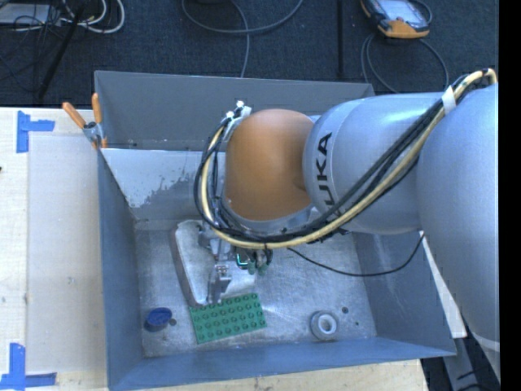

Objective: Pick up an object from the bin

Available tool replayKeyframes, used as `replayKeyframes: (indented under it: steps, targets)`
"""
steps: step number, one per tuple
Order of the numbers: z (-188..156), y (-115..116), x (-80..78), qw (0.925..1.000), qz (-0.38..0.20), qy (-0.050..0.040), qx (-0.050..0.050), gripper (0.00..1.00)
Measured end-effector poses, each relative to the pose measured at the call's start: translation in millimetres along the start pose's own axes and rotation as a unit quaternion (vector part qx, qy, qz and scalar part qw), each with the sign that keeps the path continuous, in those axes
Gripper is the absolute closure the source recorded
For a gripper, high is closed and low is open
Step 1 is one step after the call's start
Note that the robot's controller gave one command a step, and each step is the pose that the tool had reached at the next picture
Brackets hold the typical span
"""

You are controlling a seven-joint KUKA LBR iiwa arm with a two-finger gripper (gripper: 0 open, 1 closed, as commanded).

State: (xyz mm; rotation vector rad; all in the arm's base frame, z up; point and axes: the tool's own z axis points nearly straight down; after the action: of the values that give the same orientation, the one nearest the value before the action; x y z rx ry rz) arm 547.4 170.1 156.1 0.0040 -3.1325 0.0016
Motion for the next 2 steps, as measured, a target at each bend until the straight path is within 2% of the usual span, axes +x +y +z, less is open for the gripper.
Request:
replayKeyframes:
  steps: [1, 2]
  targets:
    - [80.4, -24.4, 42.0, 0.9979, -0.064, -0.0095, -0.003, 0.0]
    - [79.2, -24.5, 43.8, 0.9979, -0.064, -0.0077, -0.003, 1.0]
